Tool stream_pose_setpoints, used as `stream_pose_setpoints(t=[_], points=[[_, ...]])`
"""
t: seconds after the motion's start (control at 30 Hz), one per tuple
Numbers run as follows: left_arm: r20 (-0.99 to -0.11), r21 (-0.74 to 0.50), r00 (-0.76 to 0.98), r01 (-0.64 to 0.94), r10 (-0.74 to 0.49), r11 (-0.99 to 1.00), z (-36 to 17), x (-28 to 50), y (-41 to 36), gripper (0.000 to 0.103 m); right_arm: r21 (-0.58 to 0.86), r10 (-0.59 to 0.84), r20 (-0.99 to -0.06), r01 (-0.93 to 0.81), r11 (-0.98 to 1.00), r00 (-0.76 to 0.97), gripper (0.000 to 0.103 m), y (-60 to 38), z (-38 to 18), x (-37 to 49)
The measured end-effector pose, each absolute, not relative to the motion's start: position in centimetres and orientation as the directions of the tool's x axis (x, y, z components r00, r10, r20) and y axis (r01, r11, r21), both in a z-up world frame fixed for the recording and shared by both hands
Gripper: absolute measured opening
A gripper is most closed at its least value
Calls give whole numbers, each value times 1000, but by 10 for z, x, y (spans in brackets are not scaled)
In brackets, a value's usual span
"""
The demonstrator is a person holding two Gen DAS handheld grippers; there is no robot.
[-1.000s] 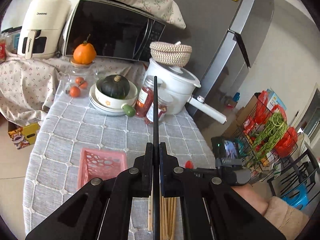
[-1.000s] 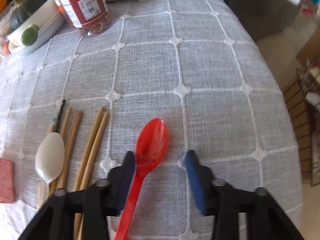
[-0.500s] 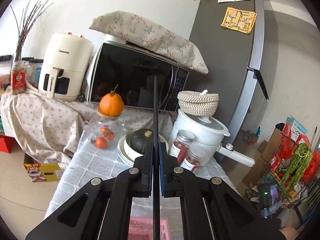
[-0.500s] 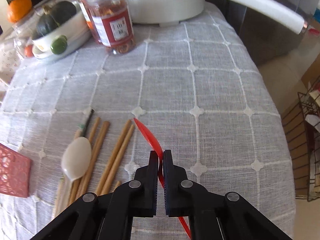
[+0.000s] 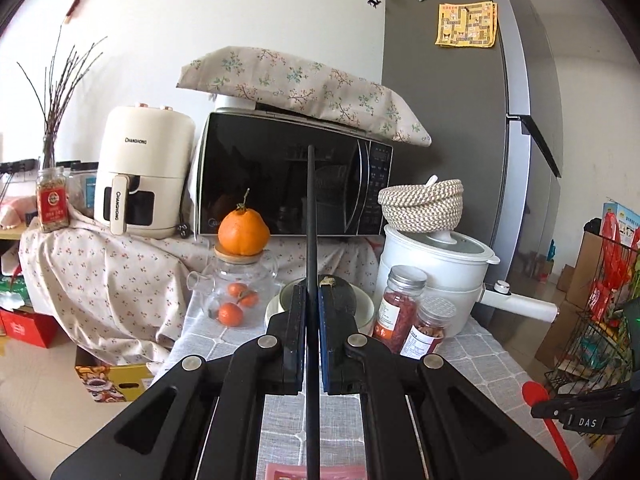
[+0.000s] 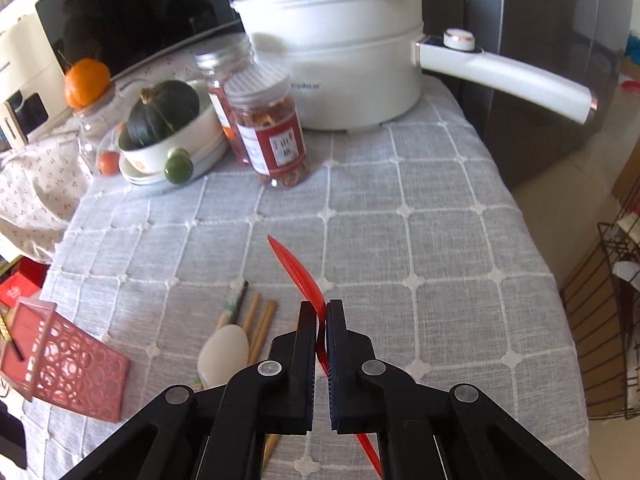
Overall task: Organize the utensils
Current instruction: 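Grasp the red plastic spoon handle with the right tool, then drop the black chopstick into the pink basket with the left tool while the right tool inserts the red spoon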
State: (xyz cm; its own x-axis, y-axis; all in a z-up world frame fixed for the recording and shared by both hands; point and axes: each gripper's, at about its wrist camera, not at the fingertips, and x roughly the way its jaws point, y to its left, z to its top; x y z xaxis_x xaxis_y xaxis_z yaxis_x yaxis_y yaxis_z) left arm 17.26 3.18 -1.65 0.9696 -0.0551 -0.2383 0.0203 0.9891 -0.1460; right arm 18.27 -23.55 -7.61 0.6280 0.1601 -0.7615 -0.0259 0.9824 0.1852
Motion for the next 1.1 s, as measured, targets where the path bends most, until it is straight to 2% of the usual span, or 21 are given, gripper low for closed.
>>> stream_pose_setpoints(t=[0.1,0.33,0.5,0.6,0.87,0.97,1.1], points=[[-259,-145,963,30,-68,989,-20,169,32,6,204,176,-737,-34,978,653,3,-234,-69,179],[-381,-133,918,59,-106,989,-25,158,32,7,321,257,-649,-48,946,716,3,-235,-46,163],[-495,-177,857,60,-141,982,-18,145,39,8,493,382,-534,-89,865,754,3,-233,-28,150],[-559,-187,814,58,-155,981,-11,134,41,13,584,461,-447,-140,799,767,3,-225,-15,142],[-698,-160,704,29,-134,987,1,105,67,63,671,539,-257,-253,697,802,3,-173,19,135],[-713,-171,694,-42,-94,984,-6,102,92,71,684,550,-160,-310,660,819,3,-153,29,138],[-738,-180,669,-76,-84,981,-18,103,117,75,703,529,-76,-331,629,845,3,-135,27,143]])
